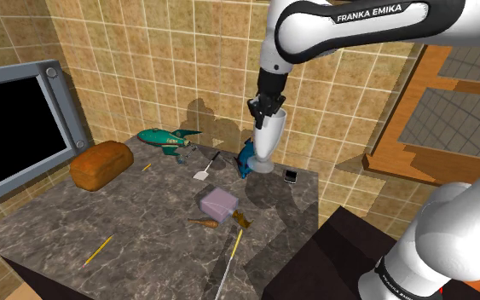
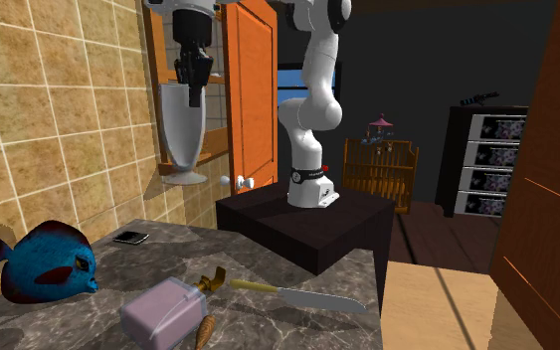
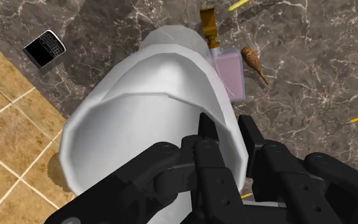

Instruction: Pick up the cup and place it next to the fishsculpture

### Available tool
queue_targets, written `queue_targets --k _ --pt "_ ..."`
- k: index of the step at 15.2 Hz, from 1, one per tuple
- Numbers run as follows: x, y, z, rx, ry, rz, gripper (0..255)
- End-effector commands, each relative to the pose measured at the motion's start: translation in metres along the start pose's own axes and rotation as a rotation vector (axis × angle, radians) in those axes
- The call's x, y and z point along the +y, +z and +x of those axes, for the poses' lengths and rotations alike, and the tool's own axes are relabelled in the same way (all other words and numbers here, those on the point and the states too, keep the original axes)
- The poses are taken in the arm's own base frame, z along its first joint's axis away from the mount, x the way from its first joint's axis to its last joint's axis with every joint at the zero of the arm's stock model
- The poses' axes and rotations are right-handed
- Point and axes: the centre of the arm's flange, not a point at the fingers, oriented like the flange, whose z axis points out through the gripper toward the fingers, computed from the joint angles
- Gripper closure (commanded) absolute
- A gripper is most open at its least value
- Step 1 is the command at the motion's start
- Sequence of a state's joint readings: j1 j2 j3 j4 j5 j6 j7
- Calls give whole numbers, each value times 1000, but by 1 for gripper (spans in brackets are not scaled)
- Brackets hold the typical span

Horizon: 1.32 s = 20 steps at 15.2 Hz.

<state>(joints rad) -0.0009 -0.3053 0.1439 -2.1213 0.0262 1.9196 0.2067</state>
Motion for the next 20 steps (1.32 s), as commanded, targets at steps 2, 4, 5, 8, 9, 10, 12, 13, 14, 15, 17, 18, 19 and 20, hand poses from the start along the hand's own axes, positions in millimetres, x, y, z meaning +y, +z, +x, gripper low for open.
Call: queue_targets --k 2,4,5,8,9,10,12,13,14,15,17,18,19,20 --pt "8 1 40 1 0 0 255" --pt "13 3 66 1 0 0 255" --pt "15 5 79 1 0 0 255" --pt "22 8 118 1 0 0 255" --pt "24 10 131 1 0 0 255" --pt "27 11 144 1 0 0 255" --pt "31 13 170 1 0 0 255" --pt "33 15 183 1 0 0 255" --pt "36 16 196 1 0 0 255" --pt "38 17 209 1 0 0 255" --pt "43 20 234 1 0 0 255" --pt "45 21 247 1 0 0 255" --pt "49 23 270 1 0 0 255" --pt "49 28 269 1 0 0 255"
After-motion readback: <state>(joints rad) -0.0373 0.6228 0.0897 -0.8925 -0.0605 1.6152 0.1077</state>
